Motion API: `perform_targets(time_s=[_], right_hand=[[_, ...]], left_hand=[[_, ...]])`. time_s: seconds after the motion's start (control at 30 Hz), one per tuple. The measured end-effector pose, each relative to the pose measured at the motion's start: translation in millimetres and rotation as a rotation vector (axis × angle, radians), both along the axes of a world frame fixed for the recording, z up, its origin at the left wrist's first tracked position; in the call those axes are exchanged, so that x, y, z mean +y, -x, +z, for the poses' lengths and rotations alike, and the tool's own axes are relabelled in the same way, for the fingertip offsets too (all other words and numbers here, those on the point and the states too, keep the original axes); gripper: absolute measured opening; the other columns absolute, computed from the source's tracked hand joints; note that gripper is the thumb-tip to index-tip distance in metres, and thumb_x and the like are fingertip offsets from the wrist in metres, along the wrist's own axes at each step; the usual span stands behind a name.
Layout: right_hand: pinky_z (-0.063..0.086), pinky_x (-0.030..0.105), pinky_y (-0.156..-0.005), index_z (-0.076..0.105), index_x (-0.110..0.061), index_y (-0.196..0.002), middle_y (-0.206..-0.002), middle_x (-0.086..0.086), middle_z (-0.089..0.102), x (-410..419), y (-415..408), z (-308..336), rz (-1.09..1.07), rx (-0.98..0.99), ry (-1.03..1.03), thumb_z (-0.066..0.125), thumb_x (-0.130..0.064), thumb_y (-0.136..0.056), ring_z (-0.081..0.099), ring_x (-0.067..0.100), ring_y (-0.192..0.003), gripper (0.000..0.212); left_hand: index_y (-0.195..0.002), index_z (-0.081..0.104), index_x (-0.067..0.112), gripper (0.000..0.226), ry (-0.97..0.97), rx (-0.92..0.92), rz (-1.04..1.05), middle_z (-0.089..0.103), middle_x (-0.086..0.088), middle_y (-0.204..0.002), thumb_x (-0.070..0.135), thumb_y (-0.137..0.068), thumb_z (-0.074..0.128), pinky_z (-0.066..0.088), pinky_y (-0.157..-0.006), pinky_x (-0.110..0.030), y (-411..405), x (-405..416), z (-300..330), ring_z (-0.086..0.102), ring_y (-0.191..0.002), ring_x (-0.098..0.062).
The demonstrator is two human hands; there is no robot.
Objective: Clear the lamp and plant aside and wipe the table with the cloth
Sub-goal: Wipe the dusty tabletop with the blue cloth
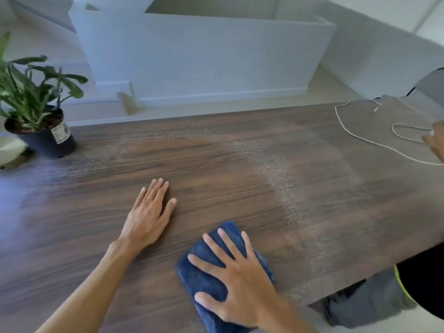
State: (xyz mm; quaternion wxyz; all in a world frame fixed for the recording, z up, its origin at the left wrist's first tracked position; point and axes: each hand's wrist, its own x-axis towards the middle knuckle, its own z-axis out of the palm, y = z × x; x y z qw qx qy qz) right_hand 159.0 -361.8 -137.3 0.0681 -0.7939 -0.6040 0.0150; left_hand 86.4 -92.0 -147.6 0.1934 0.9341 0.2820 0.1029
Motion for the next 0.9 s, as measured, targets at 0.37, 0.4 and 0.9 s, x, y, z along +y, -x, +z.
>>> perform_targets(time_s=[0.37, 0.4, 0.9], right_hand=[[-0.001, 0.069, -0.115, 0.0, -0.059, -0.151, -0.168, -0.01, -0.002, 86, -204, -1, -0.394, 0.059, 0.14, 0.015, -0.08, -0.09, -0.011, 0.022, -0.154, 0.066], [-0.001, 0.069, -0.115, 0.004, -0.058, -0.152, -0.168, -0.009, -0.001, 103, -180, -2, -0.327, 0.056, 0.115, 0.019, -0.078, -0.091, -0.011, 0.022, -0.154, 0.066], [-0.007, 0.067, -0.117, -0.01, -0.061, -0.149, -0.166, -0.013, -0.014, 133, -262, 7, -0.426, 0.103, 0.197, 0.008, -0.082, -0.088, -0.017, 0.022, -0.153, 0.067]], left_hand=[[-0.152, 0.031, 0.023, 0.071, -0.128, 0.048, 0.026, 0.024, 0.0, -0.162, 0.061, -0.095, 0.016, 0.011, -0.124, -0.036, -18, -5, -5, 0.011, -0.151, -0.013], [-0.152, 0.032, 0.024, 0.07, -0.128, 0.056, 0.023, 0.026, 0.001, -0.161, 0.061, -0.094, 0.018, 0.013, -0.123, -0.036, -18, -3, -5, 0.013, -0.151, -0.013], [-0.155, 0.022, 0.025, 0.069, -0.11, 0.026, -0.043, 0.012, 0.01, -0.163, 0.06, -0.096, 0.012, -0.002, -0.122, -0.025, -40, 53, 1, -0.004, -0.149, 0.001]])
